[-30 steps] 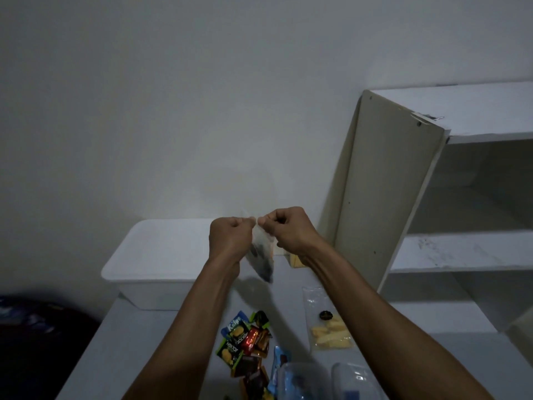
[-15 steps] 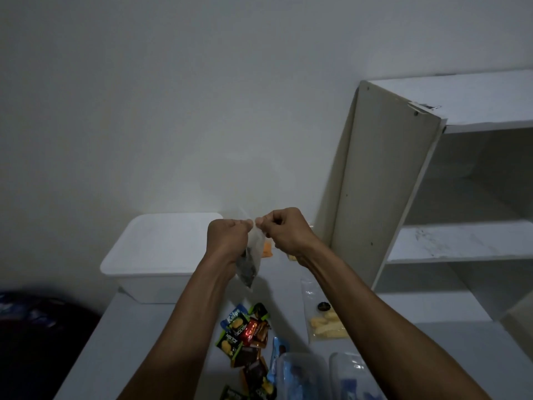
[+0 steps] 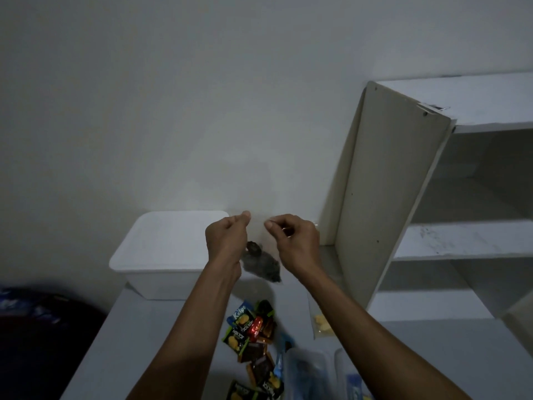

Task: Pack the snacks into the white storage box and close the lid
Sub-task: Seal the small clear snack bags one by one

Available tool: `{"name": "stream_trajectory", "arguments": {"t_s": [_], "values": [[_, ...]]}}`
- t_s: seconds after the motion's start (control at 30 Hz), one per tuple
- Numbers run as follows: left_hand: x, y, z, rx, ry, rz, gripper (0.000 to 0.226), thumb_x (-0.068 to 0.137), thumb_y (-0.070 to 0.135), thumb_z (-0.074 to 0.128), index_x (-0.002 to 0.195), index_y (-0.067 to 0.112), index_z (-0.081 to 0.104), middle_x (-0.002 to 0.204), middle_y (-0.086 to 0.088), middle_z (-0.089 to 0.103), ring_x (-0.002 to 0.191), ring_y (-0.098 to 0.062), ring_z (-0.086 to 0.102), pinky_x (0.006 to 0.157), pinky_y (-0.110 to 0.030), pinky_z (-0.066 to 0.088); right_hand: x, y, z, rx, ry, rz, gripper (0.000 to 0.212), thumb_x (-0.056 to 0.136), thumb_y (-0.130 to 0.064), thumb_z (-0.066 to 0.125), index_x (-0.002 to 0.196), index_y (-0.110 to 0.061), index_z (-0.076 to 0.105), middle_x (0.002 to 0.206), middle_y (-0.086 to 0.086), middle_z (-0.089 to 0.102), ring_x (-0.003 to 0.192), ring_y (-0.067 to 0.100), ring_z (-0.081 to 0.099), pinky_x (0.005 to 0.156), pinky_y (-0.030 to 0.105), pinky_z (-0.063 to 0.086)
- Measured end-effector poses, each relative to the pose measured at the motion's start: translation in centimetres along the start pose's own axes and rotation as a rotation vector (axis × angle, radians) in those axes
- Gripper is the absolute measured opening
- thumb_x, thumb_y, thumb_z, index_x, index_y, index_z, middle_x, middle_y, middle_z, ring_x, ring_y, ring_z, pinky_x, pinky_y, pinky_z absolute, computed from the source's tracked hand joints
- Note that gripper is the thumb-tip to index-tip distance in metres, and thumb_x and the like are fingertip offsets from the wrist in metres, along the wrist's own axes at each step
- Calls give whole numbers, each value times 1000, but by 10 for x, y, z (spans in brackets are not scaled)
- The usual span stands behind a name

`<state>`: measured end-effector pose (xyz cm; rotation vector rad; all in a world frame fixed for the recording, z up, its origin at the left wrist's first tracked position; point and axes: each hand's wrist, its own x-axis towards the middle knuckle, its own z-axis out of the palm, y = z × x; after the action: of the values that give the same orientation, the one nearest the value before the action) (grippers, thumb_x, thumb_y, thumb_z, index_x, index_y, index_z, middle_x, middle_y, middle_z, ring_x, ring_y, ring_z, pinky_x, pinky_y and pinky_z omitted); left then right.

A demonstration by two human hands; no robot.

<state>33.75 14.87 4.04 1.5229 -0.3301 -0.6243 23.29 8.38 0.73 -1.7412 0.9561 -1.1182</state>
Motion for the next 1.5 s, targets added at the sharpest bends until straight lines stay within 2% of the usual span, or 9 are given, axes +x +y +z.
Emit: {"name": "stream_trajectory", "arguments": {"t_s": [0.17, 0.37, 0.53, 0.7, 0.9, 1.0, 1.2, 1.37, 1.5], "values": [[15, -12, -27, 111, 20, 145, 30, 89, 37, 67, 114, 21, 62, 111, 0, 62, 103, -18, 58, 79, -27, 42, 6, -7, -19, 138, -52, 73, 6, 88, -26, 73, 83, -22, 75, 74, -8, 69, 68, 8, 60, 60, 25, 53], [22, -9, -38, 54, -178, 235, 3, 89, 25, 69, 88, 24, 72, 92, -1, 72, 84, -15, 62, 70, -24, 47, 5, -9, -31, 178, -50, 79, 5, 89, -22, 72, 85, -19, 73, 76, 3, 67, 69, 12, 59, 58, 25, 54], [31, -21, -36, 57, -208, 259, 5, 87, 21, 72, 89, 17, 73, 81, 5, 69, 67, 2, 59, 67, -20, 48, 0, 5, -26, 169, 33, 124, 8, 91, -21, 69, 87, -15, 73, 80, 6, 69, 70, 9, 61, 62, 26, 55], [36, -49, -25, 75, -248, 150, 4, 86, 19, 72, 88, 15, 73, 80, 6, 69, 66, 4, 62, 74, -31, 55, -3, 39, -20, 163, 84, 215, 10, 90, -22, 71, 87, -13, 73, 84, 10, 73, 76, 11, 65, 68, 31, 58], [70, -90, -4, 75, -165, 16, 4, 85, 22, 72, 89, 21, 73, 90, 3, 71, 87, -12, 66, 87, -43, 57, 20, 88, -3, 130, 45, 260, 14, 90, -21, 70, 87, -8, 73, 89, 10, 73, 78, 10, 66, 78, 44, 60], [94, -106, 10, 95, -107, 27, 7, 87, 20, 70, 92, 16, 73, 89, 2, 71, 89, -17, 67, 83, -41, 58, 42, 118, 9, 110, 19, 298, 15, 90, -22, 70, 88, -7, 73, 89, 7, 74, 85, 20, 69, 80, 47, 60], [153, -140, 38, 186, 36, 32, 5, 86, 19, 70, 85, 23, 72, 83, 1, 72, 78, -21, 68, 71, -37, 59, 92, 177, 45, 66, -13, 341, 7, 87, -22, 74, 81, -22, 73, 80, -5, 72, 82, 16, 69, 79, 48, 59], [203, -167, 58, 250, 140, -2, 2, 86, 22, 71, 86, 20, 70, 80, 0, 70, 76, -22, 64, 72, -37, 53, 125, 217, 73, 102, -11, 395, 5, 87, -18, 74, 83, -15, 73, 79, 0, 72, 76, 13, 66, 77, 34, 59], [231, -178, 70, 330, 205, 7, 6, 85, 21, 70, 80, 21, 67, 76, 2, 66, 77, -15, 61, 72, -25, 42, 143, 239, 95, 116, 5, 418, 8, 86, -14, 75, 84, -7, 73, 75, 6, 70, 69, 11, 60, 67, 22, 51]]}}
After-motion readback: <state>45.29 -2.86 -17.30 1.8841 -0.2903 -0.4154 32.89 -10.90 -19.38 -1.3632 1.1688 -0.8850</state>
